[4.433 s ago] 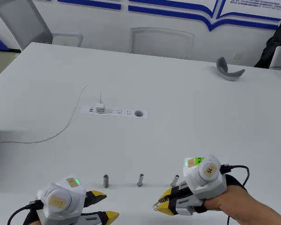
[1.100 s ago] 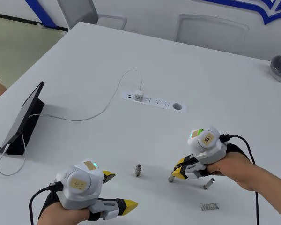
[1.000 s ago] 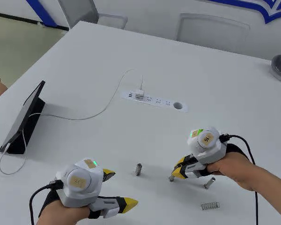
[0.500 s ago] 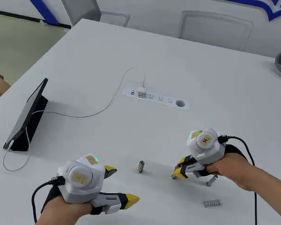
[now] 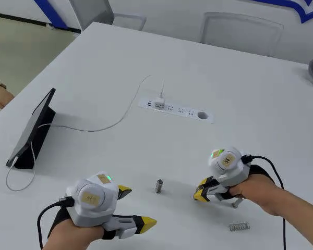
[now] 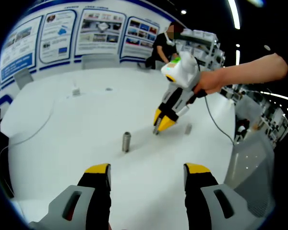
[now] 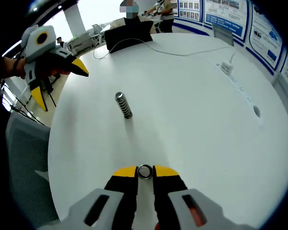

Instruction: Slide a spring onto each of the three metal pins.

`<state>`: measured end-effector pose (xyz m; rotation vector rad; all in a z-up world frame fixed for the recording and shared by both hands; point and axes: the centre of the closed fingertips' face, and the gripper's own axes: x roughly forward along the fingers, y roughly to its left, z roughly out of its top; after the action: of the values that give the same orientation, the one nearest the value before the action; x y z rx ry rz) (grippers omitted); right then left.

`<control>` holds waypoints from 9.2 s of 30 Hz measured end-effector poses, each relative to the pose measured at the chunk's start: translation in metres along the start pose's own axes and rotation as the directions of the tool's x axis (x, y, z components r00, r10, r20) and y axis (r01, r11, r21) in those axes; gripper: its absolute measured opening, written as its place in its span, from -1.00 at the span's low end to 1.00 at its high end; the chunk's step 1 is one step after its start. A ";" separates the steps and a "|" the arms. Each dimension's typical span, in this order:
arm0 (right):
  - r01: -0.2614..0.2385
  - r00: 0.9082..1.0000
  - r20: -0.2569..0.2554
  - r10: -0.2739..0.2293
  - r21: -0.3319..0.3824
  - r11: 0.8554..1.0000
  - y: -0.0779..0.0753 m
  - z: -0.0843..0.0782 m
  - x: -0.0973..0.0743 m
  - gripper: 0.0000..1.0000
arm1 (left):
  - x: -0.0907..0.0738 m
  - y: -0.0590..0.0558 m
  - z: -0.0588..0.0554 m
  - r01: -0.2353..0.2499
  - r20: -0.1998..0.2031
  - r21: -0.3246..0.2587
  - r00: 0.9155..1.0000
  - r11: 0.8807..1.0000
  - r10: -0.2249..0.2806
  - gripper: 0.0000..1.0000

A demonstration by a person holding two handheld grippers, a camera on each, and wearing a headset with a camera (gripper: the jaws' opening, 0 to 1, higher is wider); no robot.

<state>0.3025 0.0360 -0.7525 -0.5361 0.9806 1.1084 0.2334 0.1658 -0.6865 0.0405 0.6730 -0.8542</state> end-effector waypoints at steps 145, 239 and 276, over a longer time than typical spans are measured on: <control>0.201 0.843 0.309 -0.441 0.580 0.789 0.064 -0.133 -0.127 0.63 | 0.070 -0.095 0.015 0.149 -0.072 0.084 0.987 0.985 -0.144 0.38; 0.155 0.838 0.342 -0.425 0.598 0.786 0.085 -0.155 -0.153 0.66 | 0.217 -0.146 0.010 0.198 -0.239 0.273 0.962 0.941 -0.133 -0.73; 0.121 0.848 0.360 -0.390 0.585 0.802 0.096 -0.144 -0.142 0.63 | 0.140 -0.110 -0.009 0.085 -0.205 0.086 0.977 0.993 -0.066 -0.80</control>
<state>0.1433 -0.1088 -0.6913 0.0727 0.7148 0.6084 0.2164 -0.0007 -0.7473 0.1894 0.8284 -0.9631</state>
